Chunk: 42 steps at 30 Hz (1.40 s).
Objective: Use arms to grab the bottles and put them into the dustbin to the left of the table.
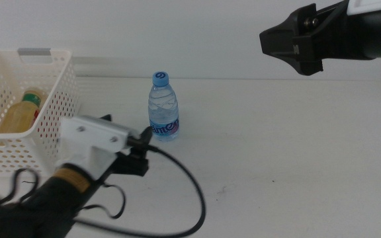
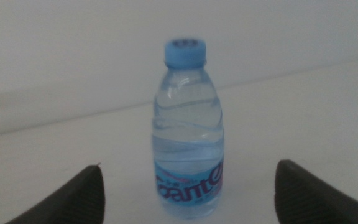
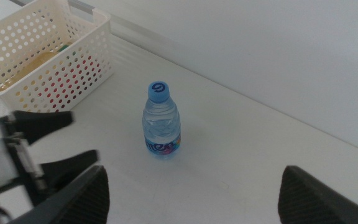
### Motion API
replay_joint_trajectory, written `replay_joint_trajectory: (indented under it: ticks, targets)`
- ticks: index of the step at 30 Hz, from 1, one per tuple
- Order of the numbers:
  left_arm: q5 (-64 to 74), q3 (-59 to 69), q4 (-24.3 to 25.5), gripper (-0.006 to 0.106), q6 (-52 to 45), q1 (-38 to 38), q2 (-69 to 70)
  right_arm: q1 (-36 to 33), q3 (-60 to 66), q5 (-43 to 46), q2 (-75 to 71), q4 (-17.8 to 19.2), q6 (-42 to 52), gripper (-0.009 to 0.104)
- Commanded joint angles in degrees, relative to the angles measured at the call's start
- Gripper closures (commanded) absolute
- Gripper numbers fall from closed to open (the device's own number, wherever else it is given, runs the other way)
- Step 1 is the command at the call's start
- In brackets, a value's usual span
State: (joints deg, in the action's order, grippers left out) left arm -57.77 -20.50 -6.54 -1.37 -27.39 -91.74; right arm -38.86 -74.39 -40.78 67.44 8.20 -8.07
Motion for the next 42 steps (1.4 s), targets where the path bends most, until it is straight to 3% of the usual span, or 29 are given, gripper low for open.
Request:
replay_joint_trajectory:
  ticks: [1,12,29,32,37,38,42]
  targets:
    - [-1.73,-3.23,2.26,0.007,1.87,0.53,-5.43,-0.19,-0.25,0.44,-0.24,0.46,0.13,0.006]
    - [-0.69,-22.05,0.98,0.007,4.64,0.67,-24.98,-0.19,-0.25,0.44,-0.24,0.46,0.13,0.006]
    - [3.85,-37.52,-3.0,0.011,5.82,1.99,-36.61,-0.19,-0.25,0.44,-0.24,0.46,0.13,0.006]
    - [6.95,-38.09,-1.73,0.033,5.88,2.2,-36.42,-0.19,-0.25,0.44,-0.24,0.46,0.13,0.006]
    - [12.68,-34.16,1.22,0.096,4.55,2.25,-28.45,-0.19,-0.25,0.44,-0.24,0.46,0.13,0.006]
    - [15.04,-33.3,1.11,0.102,5.4,2.25,-25.73,-0.19,-0.25,0.44,-0.24,0.46,0.13,0.006]
    - [34.33,-31.2,0.95,0.102,11.62,2.25,-13.7,-0.19,-0.25,0.44,-0.24,0.46,0.13,0.006]
